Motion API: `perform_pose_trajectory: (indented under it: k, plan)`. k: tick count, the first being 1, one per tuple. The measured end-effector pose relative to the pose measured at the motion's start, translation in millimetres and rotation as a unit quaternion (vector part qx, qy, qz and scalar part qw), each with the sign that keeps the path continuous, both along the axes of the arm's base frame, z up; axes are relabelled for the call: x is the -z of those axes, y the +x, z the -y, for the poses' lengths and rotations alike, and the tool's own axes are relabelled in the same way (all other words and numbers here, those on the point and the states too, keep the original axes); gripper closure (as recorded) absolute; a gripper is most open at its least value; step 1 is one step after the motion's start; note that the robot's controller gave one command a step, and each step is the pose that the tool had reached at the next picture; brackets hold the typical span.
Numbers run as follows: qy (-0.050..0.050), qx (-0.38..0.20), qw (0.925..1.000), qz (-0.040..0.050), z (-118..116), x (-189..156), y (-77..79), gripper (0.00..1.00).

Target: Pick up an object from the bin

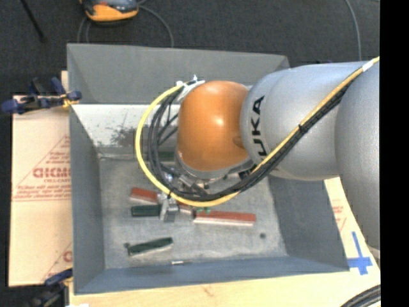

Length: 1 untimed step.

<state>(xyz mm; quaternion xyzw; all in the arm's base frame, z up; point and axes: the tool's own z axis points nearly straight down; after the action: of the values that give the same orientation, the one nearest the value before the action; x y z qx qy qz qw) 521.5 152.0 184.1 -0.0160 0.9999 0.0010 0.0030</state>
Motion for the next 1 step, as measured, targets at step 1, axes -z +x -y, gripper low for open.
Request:
perform_pose_trajectory:
  k: [1]
  plan:
    - [0.0, 0.0, 1.0, -0.0001, -0.1, -1.8, -0.6, 1.0]
